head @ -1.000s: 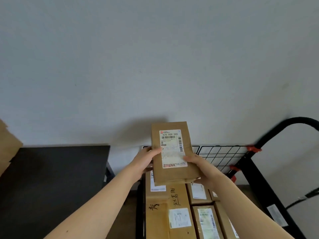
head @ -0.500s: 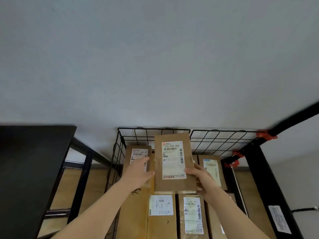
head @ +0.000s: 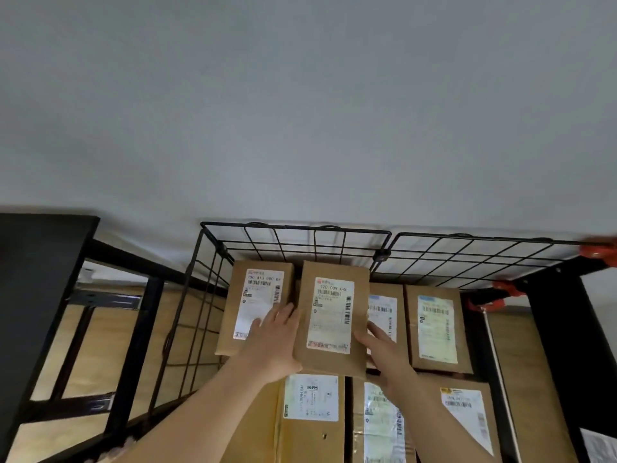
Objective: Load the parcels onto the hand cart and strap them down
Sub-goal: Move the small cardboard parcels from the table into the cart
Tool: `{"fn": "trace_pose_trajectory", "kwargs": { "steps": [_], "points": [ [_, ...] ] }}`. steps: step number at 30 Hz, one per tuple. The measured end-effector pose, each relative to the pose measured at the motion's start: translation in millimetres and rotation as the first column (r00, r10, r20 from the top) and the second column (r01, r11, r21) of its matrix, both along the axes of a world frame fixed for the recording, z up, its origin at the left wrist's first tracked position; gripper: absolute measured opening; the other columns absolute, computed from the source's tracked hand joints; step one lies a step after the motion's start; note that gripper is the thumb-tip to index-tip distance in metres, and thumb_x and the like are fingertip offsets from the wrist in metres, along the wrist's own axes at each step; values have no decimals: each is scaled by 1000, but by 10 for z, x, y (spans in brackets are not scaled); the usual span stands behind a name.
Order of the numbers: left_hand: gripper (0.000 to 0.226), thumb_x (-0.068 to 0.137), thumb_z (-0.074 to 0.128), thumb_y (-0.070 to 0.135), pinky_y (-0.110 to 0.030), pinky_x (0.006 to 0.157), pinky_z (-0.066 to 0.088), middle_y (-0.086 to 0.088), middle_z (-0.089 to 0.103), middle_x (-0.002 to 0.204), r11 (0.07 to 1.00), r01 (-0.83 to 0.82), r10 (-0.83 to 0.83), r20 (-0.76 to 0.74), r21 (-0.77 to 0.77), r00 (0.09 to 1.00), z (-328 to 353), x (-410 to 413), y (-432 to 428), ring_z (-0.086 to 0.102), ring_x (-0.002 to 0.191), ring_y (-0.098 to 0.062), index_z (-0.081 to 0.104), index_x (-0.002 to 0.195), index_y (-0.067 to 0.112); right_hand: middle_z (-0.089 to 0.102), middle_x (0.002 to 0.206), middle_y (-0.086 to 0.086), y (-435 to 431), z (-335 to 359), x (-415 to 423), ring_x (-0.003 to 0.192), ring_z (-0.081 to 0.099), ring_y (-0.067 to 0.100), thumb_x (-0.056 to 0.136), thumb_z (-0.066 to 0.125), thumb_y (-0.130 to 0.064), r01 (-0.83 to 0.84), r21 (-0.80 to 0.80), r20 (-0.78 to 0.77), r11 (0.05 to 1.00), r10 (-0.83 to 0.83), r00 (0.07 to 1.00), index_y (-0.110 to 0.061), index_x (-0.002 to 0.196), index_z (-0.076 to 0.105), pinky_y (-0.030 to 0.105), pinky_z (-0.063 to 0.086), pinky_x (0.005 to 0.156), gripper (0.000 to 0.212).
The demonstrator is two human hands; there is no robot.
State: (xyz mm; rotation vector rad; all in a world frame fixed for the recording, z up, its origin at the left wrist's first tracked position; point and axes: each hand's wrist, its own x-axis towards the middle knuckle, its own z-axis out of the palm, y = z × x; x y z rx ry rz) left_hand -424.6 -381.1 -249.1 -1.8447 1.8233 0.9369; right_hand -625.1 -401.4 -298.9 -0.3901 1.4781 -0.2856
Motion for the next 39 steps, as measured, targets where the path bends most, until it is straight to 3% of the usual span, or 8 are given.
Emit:
{"fn": "trace_pose_trajectory", "kwargs": {
  "steps": [9,15,18,23,26,30,33,39],
  "points": [
    [91,87,59,35,-41,118,5,3,9,158,992,-11,13,11,-122,1000,-102,-9,129,-6,146,-17,-2,151,16,59,124,-6,-70,5,63,109,56,18,94,57,-32,-52,-5,16,999,53,998,-41,142,34,47,50,94,55],
    [90,86,62,30,-39,119,10,1,-2,159,988,33,-28,34,-150,999,-75,-38,126,1,146,-19,2,151,16,55,133,1,-114,46,174,114,54,22,97,51,-26,-89,-15,-56,996,88,995,-36,147,28,39,49,85,55],
    [88,85,63,30,-36,119,13,2,7,157,984,23,-21,10,-179,1000,-45,-37,96,10,145,-18,6,151,19,52,136,5,-127,45,175,115,52,23,98,50,-23,-117,-42,-88,992,113,990,-30,148,29,39,47,93,55],
    [84,88,60,35,-36,119,10,-2,10,158,986,28,-26,20,-162,999,85,90,127,6,146,-18,7,151,20,41,145,8,-94,135,144,129,43,27,98,49,-26,-183,-81,-204,980,163,965,-24,149,26,38,40,100,56],
    [80,89,59,36,-37,119,10,0,8,159,987,12,-9,23,-160,1000,237,203,193,5,147,-18,9,151,22,47,139,11,-9,281,145,120,49,27,98,48,-26,-268,-109,-278,957,229,933,-20,148,29,30,41,87,54],
    [75,91,57,31,-35,118,9,1,6,159,987,6,-2,24,-162,1000,458,364,264,5,146,-18,12,151,23,49,138,9,101,552,197,117,52,23,94,51,-29,-357,-165,-380,920,275,883,-23,144,37,34,46,95,52],
    [71,92,56,29,-36,118,11,0,8,159,983,21,-17,24,-185,1000,629,460,312,8,146,-19,16,150,23,50,136,4,190,843,277,114,53,20,95,49,-33,-424,-222,-447,878,295,844,-27,141,40,29,47,84,48],
    [67,90,56,29,-35,118,9,3,10,158,965,3,-20,-59,-264,998,1061,702,492,9,145,-17,22,149,25,51,134,2,412,1417,594,72,52,6,94,47,-15,-551,-304,-570,777,315,759,-25,137,45,21,49,60,45]
  ]
}}
